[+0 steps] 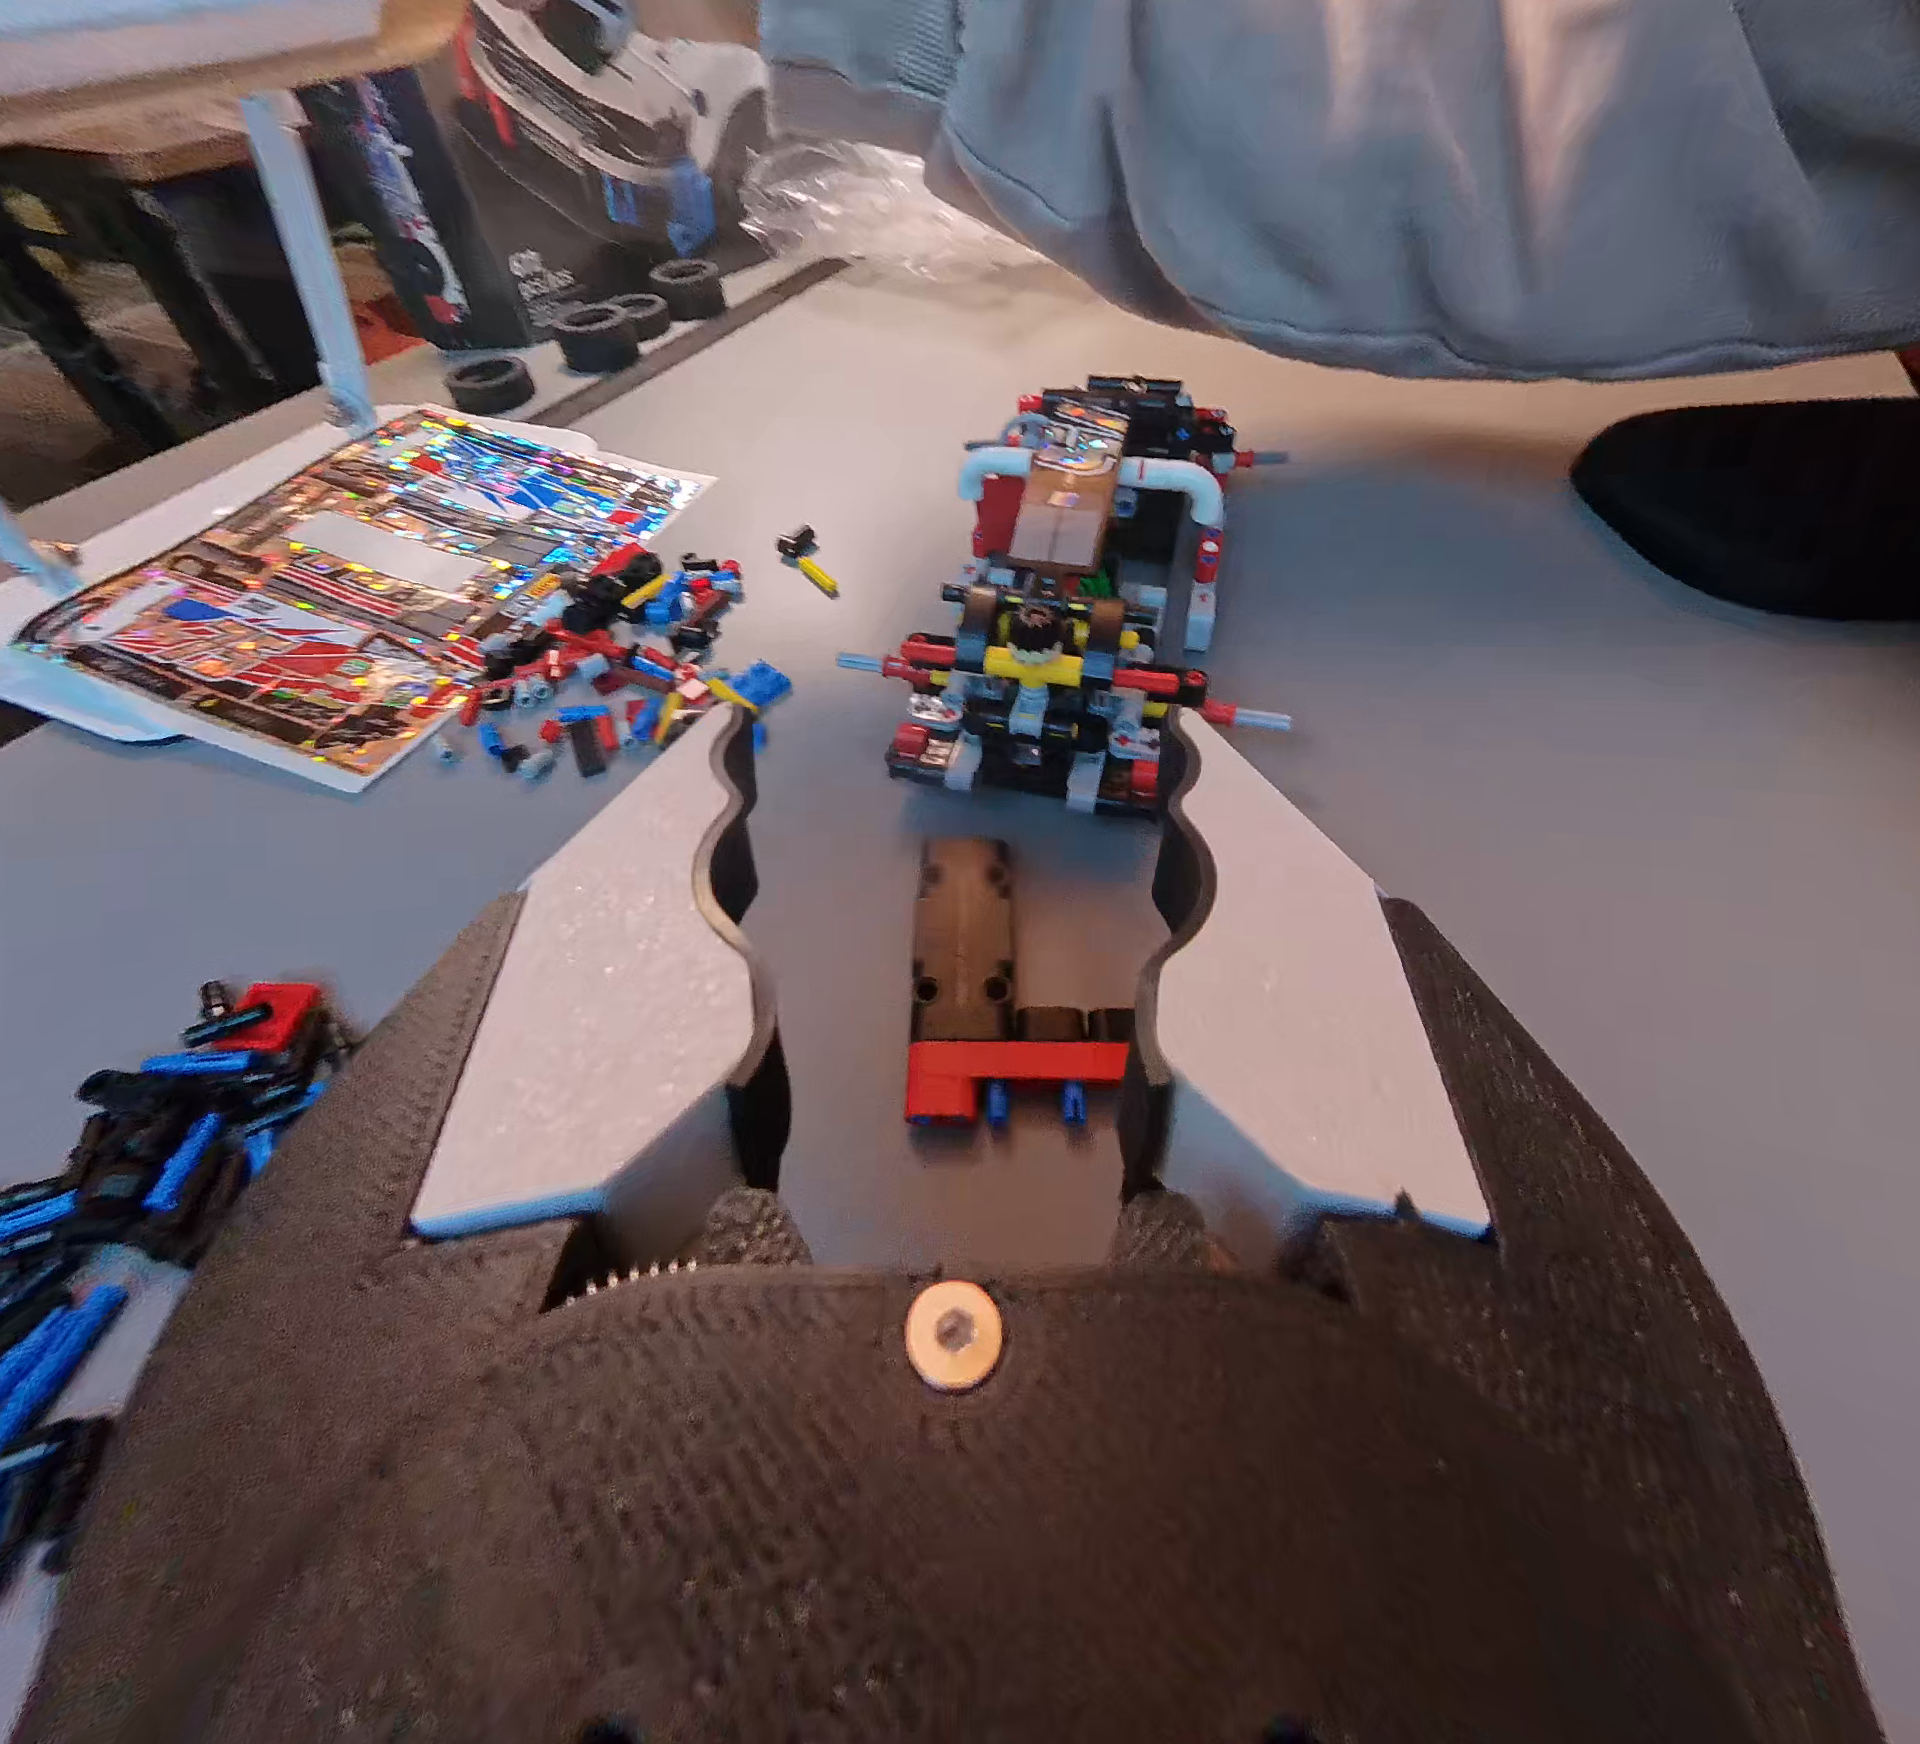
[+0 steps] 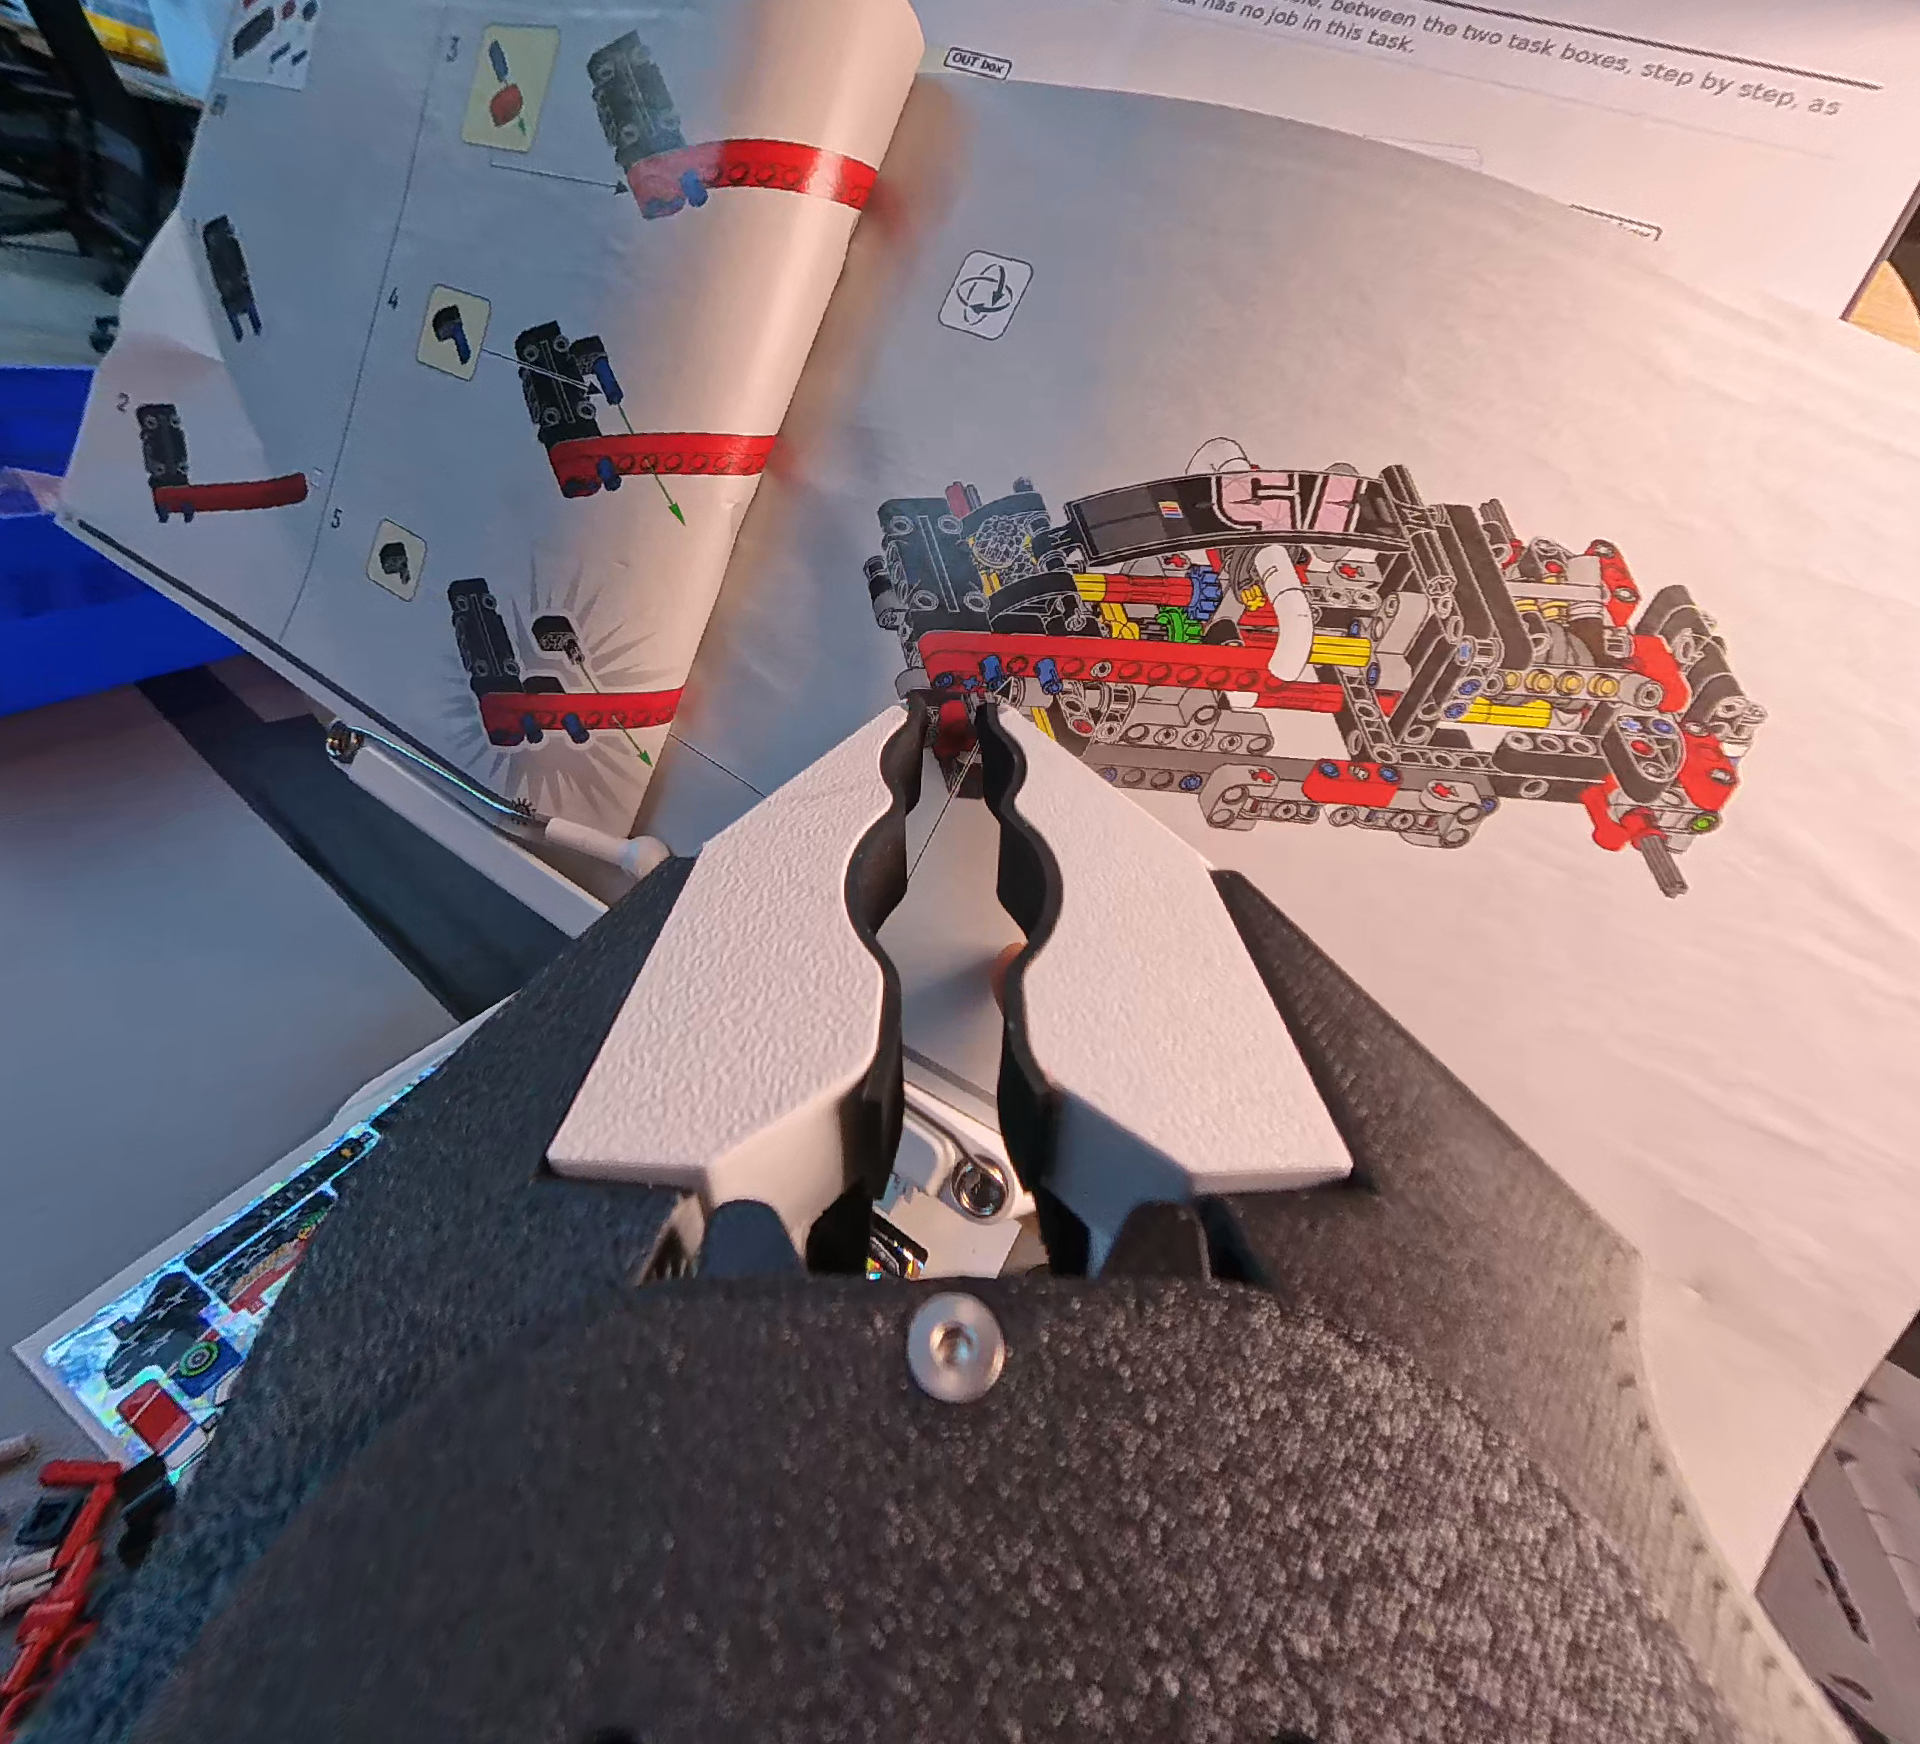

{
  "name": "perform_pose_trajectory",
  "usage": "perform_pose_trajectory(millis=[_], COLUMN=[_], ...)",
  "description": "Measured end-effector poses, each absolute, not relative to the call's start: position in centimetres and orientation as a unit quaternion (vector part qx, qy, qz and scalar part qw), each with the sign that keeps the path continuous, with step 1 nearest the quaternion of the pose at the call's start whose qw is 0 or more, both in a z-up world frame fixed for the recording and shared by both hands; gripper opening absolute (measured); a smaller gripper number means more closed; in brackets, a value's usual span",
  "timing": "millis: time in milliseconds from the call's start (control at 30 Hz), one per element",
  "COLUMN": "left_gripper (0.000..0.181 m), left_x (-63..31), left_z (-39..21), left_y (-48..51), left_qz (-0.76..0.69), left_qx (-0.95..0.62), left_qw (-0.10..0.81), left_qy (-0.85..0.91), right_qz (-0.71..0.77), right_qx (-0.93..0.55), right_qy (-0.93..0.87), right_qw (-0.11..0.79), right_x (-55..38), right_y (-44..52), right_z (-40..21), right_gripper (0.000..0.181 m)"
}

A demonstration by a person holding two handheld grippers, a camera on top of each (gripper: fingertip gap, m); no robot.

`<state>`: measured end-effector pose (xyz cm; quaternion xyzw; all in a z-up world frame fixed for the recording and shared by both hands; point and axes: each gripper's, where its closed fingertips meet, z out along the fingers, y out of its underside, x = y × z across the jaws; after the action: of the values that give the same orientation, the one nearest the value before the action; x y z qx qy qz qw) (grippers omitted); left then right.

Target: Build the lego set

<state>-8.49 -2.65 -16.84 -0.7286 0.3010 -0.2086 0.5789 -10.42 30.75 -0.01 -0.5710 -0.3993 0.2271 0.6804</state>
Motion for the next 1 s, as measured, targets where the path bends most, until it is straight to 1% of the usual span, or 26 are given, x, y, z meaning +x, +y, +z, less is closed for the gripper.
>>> perform_pose_trajectory(millis=[167,333,1000], left_gripper=[0.077,0.079,0.079], left_x=[-11.9,-14.7,-15.4], left_z=[-14.8,-13.9,-14.7], left_y=[-1.0,-0.3,0.2], left_qz=[-0.160,-0.116,-0.078], left_qx=[-0.723,-0.722,-0.734], left_qw=[0.635,0.662,0.653], left_qy=[0.221,0.166,0.167], right_qz=[0.223,0.221,0.236], right_qx=[-0.570,-0.569,-0.571], right_qy=[-0.395,-0.392,-0.380], right_qw=[0.685,0.689,0.688], right_x=[-10.3,-10.1,-9.9], right_y=[30.8,30.8,30.8], right_z=[0.0,0.2,-0.3], right_gripper=[0.010,0.013,0.014])
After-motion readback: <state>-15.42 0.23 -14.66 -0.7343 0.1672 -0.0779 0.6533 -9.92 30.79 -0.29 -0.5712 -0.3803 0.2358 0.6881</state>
